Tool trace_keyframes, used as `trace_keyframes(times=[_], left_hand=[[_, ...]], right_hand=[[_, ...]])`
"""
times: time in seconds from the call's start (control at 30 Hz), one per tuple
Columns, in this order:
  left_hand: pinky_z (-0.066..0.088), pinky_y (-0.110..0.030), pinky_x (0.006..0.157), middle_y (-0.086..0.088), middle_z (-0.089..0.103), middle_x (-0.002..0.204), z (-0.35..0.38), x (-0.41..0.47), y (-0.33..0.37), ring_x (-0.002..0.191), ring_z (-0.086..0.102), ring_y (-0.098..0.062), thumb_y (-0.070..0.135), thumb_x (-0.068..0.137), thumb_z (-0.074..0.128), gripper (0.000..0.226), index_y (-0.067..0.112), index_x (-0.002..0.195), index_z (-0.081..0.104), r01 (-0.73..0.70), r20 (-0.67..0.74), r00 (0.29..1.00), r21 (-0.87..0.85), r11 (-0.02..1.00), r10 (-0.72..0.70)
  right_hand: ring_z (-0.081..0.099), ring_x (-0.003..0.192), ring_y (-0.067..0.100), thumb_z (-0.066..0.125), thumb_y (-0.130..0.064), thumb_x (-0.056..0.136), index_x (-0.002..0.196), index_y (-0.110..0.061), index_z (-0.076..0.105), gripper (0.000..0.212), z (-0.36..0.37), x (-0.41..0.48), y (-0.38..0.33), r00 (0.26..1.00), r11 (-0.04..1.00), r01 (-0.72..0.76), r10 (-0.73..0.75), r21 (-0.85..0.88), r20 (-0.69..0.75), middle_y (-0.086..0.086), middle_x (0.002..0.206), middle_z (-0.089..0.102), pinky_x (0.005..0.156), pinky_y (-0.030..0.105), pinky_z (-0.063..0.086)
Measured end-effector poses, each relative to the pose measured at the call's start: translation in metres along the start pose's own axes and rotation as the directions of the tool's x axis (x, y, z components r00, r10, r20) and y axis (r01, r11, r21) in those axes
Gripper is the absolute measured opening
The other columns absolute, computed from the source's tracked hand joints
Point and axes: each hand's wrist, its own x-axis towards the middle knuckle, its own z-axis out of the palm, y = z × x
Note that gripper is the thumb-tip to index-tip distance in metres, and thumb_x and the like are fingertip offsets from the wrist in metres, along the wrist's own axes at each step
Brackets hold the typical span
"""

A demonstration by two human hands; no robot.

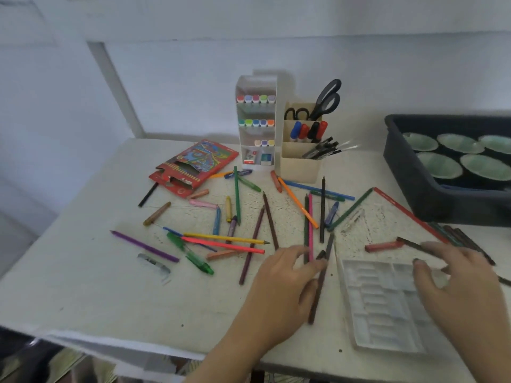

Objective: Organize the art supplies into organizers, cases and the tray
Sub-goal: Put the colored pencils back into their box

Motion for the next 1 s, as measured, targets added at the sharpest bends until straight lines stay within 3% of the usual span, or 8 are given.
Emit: trace_keyframes(times=[0.17, 0.3, 0.37, 0.53, 0.6, 0.7, 0.83, 1.0], left_hand=[[0.048, -0.029, 0.084, -0.002, 0.061, 0.114, -0.037, -0.010, -0.060, 0.099, 0.058, -0.018, 0.025, 0.087, 0.045, 0.034, 0.023, 0.113, 0.067, 0.179, -0.120, 0.977, 0.019, 0.984, -0.176], [0.044, -0.026, 0.083, -0.002, 0.062, 0.109, -0.066, -0.029, -0.111, 0.099, 0.058, -0.019, 0.006, 0.083, 0.059, 0.032, 0.017, 0.111, 0.069, 0.333, -0.212, 0.926, 0.062, 0.941, -0.313], [0.047, -0.028, 0.080, 0.001, 0.063, 0.107, -0.081, -0.038, -0.134, 0.097, 0.058, -0.019, -0.001, 0.082, 0.061, 0.033, 0.017, 0.108, 0.070, 0.416, -0.261, 0.884, 0.057, 0.907, -0.389], [0.040, -0.022, 0.078, 0.005, 0.064, 0.101, -0.106, -0.052, -0.169, 0.093, 0.058, -0.015, -0.002, 0.083, 0.060, 0.030, 0.018, 0.102, 0.071, 0.543, -0.329, 0.799, 0.036, 0.839, -0.503], [0.037, -0.020, 0.078, 0.005, 0.064, 0.101, -0.111, -0.056, -0.177, 0.091, 0.057, -0.014, -0.002, 0.083, 0.060, 0.029, 0.018, 0.101, 0.071, 0.563, -0.339, 0.782, 0.025, 0.826, -0.523], [0.035, -0.019, 0.079, 0.006, 0.064, 0.103, -0.114, -0.057, -0.186, 0.090, 0.051, -0.008, 0.000, 0.085, 0.059, 0.027, 0.018, 0.103, 0.070, 0.572, -0.334, 0.776, 0.018, 0.820, -0.534], [0.035, -0.017, 0.079, 0.007, 0.064, 0.103, -0.116, -0.056, -0.197, 0.092, 0.053, -0.010, 0.000, 0.085, 0.058, 0.029, 0.019, 0.103, 0.070, 0.575, -0.329, 0.772, -0.001, 0.818, -0.544], [0.031, -0.010, 0.079, 0.012, 0.059, 0.102, -0.118, -0.045, -0.205, 0.093, 0.049, -0.006, 0.000, 0.085, 0.056, 0.032, 0.022, 0.104, 0.069, 0.547, -0.302, 0.796, -0.011, 0.837, -0.524]], right_hand=[[0.051, 0.082, 0.008, 0.062, -0.017, 0.086, 0.108, -0.020, 0.064, 0.023, 0.042, 0.018, -0.078, 0.946, 0.950, 0.249, -0.279, 0.187, 0.162, -0.003, 0.100, 0.052, 0.073, 0.023, 0.034], [0.044, 0.084, -0.008, 0.059, -0.024, 0.088, 0.104, -0.030, 0.062, 0.018, 0.093, 0.017, -0.139, 0.801, 0.841, 0.449, -0.529, 0.303, 0.280, -0.015, 0.095, 0.050, 0.072, 0.009, 0.030], [0.046, 0.087, -0.003, 0.056, -0.025, 0.089, 0.102, -0.029, 0.062, 0.015, 0.119, 0.014, -0.169, 0.720, 0.789, 0.506, -0.609, 0.348, 0.333, -0.014, 0.094, 0.050, 0.076, 0.010, 0.035], [0.048, 0.109, 0.009, 0.053, -0.028, 0.090, 0.097, -0.023, 0.059, 0.010, 0.166, 0.009, -0.233, 0.568, 0.737, 0.564, -0.674, 0.373, 0.472, -0.017, 0.116, 0.047, 0.091, 0.028, 0.041], [0.046, 0.118, 0.012, 0.053, -0.029, 0.089, 0.092, -0.024, 0.056, 0.007, 0.180, 0.007, -0.251, 0.531, 0.737, 0.571, -0.667, 0.361, 0.522, -0.009, 0.119, 0.052, 0.091, 0.032, 0.043], [0.054, 0.100, 0.015, 0.054, -0.031, 0.089, 0.093, -0.022, 0.059, 0.011, 0.189, 0.007, -0.267, 0.488, 0.741, 0.604, -0.634, 0.292, 0.600, -0.004, 0.100, 0.055, 0.079, 0.030, 0.046], [0.053, 0.109, 0.021, 0.054, -0.029, 0.087, 0.087, -0.019, 0.059, 0.011, 0.196, 0.008, -0.281, 0.497, 0.713, 0.660, -0.650, 0.236, 0.575, 0.000, 0.097, 0.060, 0.086, 0.037, 0.045], [0.057, 0.090, 0.020, 0.053, -0.026, 0.089, 0.092, -0.012, 0.061, 0.017, 0.201, 0.008, -0.296, 0.490, 0.697, 0.693, -0.643, 0.185, 0.588, 0.004, 0.092, 0.062, 0.077, 0.034, 0.047]])
